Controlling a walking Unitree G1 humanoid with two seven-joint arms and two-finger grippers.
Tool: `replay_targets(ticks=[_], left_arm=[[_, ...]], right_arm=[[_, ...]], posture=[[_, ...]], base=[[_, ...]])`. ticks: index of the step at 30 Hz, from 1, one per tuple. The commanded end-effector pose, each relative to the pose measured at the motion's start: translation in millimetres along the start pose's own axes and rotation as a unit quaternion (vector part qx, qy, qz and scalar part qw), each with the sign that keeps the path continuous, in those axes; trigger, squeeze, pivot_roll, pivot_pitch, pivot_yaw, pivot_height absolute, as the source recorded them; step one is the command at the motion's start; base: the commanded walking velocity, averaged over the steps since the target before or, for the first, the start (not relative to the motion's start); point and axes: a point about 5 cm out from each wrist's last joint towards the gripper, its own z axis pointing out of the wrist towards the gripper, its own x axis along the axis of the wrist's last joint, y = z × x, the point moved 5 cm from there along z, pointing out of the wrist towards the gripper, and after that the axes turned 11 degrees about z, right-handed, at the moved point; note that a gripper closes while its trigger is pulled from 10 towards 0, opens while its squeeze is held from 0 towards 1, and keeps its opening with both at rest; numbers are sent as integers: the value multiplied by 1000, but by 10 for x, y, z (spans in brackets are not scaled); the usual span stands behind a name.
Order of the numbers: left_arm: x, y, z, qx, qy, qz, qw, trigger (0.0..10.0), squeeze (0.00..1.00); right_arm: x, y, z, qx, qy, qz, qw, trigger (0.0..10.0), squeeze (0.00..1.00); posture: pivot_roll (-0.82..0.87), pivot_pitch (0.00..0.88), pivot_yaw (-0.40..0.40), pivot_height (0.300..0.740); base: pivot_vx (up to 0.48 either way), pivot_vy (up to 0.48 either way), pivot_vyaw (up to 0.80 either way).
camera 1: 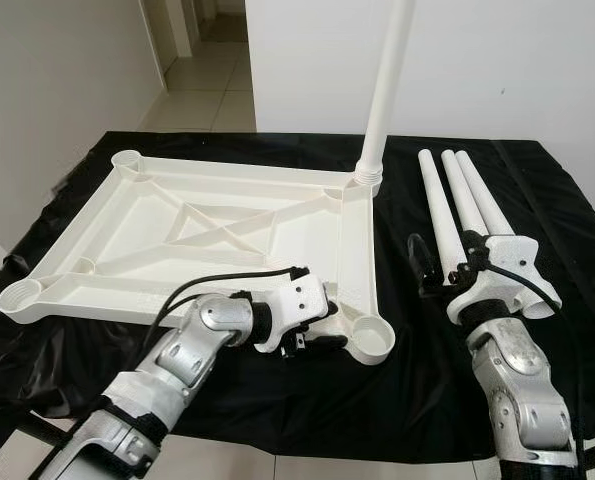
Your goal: Building children table
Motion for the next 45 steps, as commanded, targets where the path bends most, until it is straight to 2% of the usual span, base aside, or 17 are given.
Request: replay_targets(ticks=[1, 4, 5, 6, 7, 8, 9, 10, 12, 14, 17, 23, 40, 41, 45], left_arm=[[-17, -28, -30, 22, -6, -1, 1000, 10000, 0], [99, -153, -114, 75, 24, -26, 997, 10000, 0], [99, -153, -114, 75, 24, -26, 997, 10000, 0], [151, -231, -158, 103, 45, -46, 993, 10000, 0], [151, -231, -158, 103, 45, -46, 993, 10000, 0], [182, -281, -188, 121, 59, -60, 989, 10000, 0], [202, -394, -263, 161, 74, -85, 981, 10000, 0], [202, -394, -263, 161, 74, -85, 981, 10000, 0], [190, -509, -358, 203, 81, -113, 969, 10000, 0], [190, -509, -358, 203, 81, -113, 969, 10000, 0], [159, -513, -427, 224, 71, -115, 965, 10000, 0], [149, -505, -453, 238, 69, -124, 961, 10000, 0], [151, -372, -418, 236, 70, -151, 957, 10000, 0], [132, -355, -426, 236, 65, -150, 958, 10000, 0], [125, -362, -438, 241, 64, -151, 957, 10000, 0]], right_arm=[[-69, 24, 14, -10, -15, -11, 1000, 10000, 0], [-119, 41, 89, -28, -23, -11, 999, 10000, 0], [-119, 41, 89, -28, -23, -11, 999, 10000, 0], [-138, 61, 119, -41, -27, -14, 999, 10000, 0], [-138, 61, 119, -41, -27, -14, 999, 10000, 0], [-150, 78, 139, -50, -29, -17, 998, 10000, 0], [-183, 132, 176, -72, -37, -20, 997, 10000, 0], [-183, 132, 176, -72, -37, -20, 997, 10000, 0], [-226, 204, 217, -99, -46, -22, 994, 10000, 0], [-226, 204, 217, -99, -46, -22, 994, 10000, 0], [-388, 267, 222, -125, -81, -18, 989, 10000, 0], [-534, 341, 182, -146, -112, -14, 983, 10000, 0], [-779, 376, 73, -164, -155, 10, 974, 10000, 0], [-817, 469, 29, -173, -165, 20, 971, 10000, 0], [-870, 546, -16, -174, -178, 20, 968, 10000, 0]], posture=[[-55, 81, 51, 740], [-45, 77, 46, 740], [-45, 77, 46, 740], [-40, 72, 42, 740], [-40, 72, 42, 740], [-39, 71, 41, 740], [-29, 63, 28, 740], [-29, 63, 28, 740], [-25, 61, 24, 740], [-25, 61, 24, 740], [-11, 50, 5, 740], [-10, 39, 0, 740], [-18, 26, 10, 740], [-21, 33, 15, 740], [-25, 37, 17, 740]], base=[[0, 0, 0], [0, 0, 0], [0, 0, 0], [0, 0, 0], [0, 0, 0], [0, 0, 0], [0, 0, 0], [0, 0, 0], [0, 0, 0], [0, 0, 0], [0, 0, 0], [0, 0, 0], [0, 0, 0], [0, 0, 0], [0, 0, 0]])
